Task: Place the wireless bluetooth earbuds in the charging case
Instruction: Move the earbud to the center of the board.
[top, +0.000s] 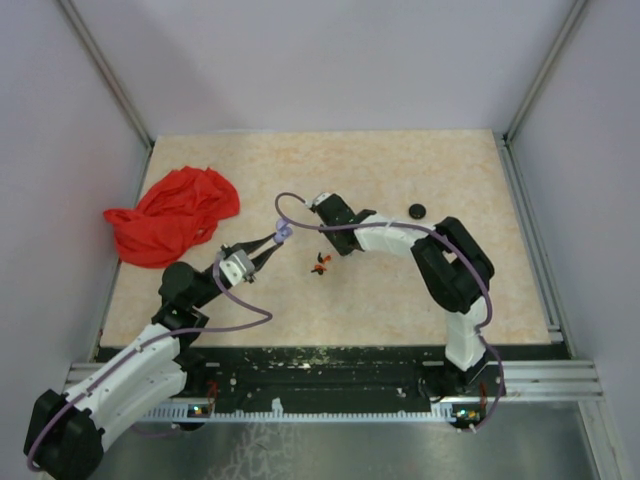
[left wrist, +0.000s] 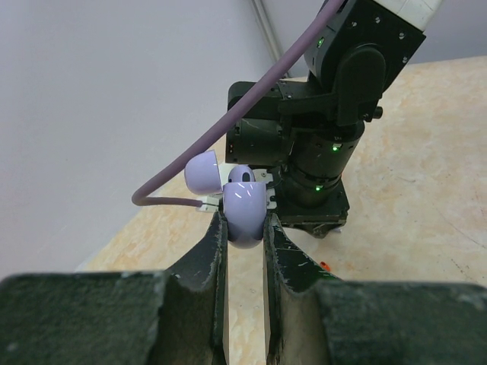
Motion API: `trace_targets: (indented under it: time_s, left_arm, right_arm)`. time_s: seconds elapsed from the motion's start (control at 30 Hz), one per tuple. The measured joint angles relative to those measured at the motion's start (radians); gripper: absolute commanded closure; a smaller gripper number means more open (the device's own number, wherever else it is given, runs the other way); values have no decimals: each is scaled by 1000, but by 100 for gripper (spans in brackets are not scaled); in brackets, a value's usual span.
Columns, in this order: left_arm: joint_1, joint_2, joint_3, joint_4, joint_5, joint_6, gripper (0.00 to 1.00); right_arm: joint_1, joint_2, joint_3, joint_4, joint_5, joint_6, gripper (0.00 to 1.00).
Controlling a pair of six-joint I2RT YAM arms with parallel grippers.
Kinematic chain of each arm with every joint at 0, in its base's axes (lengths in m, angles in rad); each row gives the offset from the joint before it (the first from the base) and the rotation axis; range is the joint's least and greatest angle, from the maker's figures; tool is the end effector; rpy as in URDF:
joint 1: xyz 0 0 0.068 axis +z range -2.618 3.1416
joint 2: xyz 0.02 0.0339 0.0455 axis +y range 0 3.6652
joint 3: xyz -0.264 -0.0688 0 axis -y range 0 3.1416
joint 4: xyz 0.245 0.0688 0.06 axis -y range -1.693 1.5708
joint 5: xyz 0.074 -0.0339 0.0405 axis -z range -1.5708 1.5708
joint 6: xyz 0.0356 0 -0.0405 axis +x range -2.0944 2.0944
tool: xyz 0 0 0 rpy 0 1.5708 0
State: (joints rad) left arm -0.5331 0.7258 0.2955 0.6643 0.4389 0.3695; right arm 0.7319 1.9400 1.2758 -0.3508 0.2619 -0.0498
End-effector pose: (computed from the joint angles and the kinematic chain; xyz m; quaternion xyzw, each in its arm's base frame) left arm 0.1418 -0.1012 0.2657 0.4175 0.4698 -0.1970 0.7524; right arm 0.3055 0.2620 0.1639 -0.3301 0.8951 -0.0274 0.2983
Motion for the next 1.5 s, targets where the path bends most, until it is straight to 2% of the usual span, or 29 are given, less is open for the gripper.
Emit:
trace_targets:
  time_s: [0.2,0.47,0.7,1.03,1.5]
  left_arm:
    - [0,4,0,0,11,-6,100]
    - [0,8,0,1,24,-8,100]
    - [0,11,0,0,35,-13,100]
    - [0,13,2,1,44,-14,100]
    - [0,24,2,1,63,-23,100]
  right_arm:
    - [-7,-37,-40,-65,62,40,93]
    - [-20,-129,-137,-125,-9,149,76]
    - [-35,-193,-192,-148,-101,188,66]
    - [-110,-359,-307,-91,-240,189,66]
    - [-126,-346,-341,-3,-266,102,66]
